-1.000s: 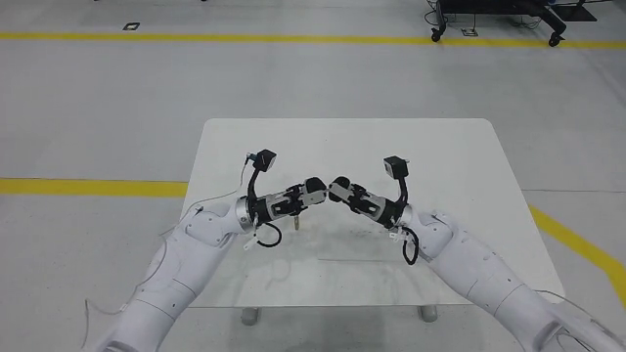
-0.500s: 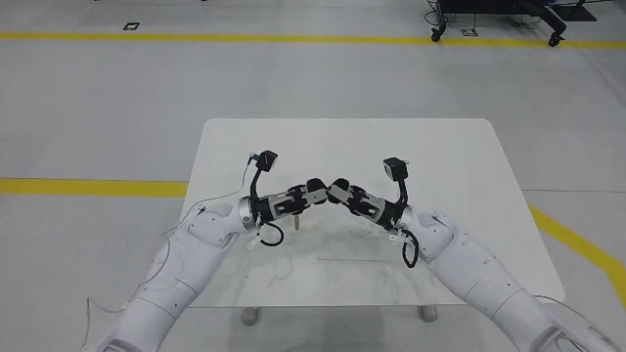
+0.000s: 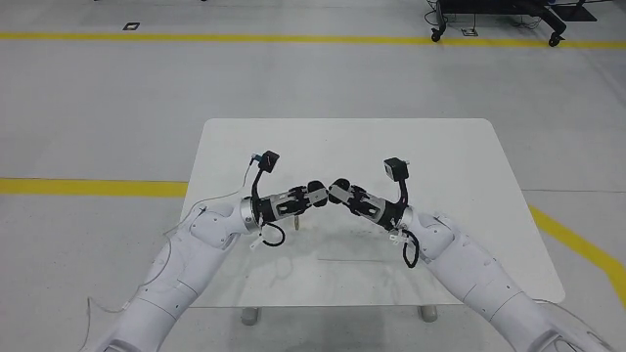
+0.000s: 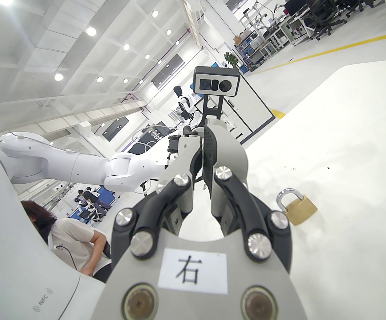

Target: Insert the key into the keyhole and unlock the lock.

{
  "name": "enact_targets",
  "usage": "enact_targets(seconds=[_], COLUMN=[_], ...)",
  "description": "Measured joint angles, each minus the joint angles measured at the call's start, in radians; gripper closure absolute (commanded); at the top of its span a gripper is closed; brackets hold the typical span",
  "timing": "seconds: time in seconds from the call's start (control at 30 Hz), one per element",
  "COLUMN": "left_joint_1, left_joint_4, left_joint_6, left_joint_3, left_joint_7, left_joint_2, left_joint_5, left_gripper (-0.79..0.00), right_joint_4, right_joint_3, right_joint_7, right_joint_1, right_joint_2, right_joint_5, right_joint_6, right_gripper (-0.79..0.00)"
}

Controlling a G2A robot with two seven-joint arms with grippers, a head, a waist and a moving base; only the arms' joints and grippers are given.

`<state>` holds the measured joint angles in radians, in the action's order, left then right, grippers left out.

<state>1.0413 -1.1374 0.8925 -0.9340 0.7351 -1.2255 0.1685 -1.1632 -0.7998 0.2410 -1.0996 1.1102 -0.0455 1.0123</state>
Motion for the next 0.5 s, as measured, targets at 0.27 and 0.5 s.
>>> enact_targets(seconds=[0.27, 0.5], left_joint_1=[0.002, 0.005], left_joint_4=[-0.007, -0.025], left_joint_6=[0.010, 0.011], left_joint_3=[-0.021, -0.042], left_joint_7=[-0.016, 0.025], left_joint_2=[0.007, 0.021], left_joint_5=[-0.015, -0.035], left_gripper=[0.000, 0.000], right_joint_4=[0.000, -0.010], right_joint_3=[-0.001, -0.019], right_joint_7=[0.000, 0.037], right_joint_1=[0.000, 0.004], right_joint_2=[0.000, -0.008], right_joint_5=[-0.001, 0.066], right_joint_6=[0.000, -0.019], right_gripper=[-0.785, -0.785])
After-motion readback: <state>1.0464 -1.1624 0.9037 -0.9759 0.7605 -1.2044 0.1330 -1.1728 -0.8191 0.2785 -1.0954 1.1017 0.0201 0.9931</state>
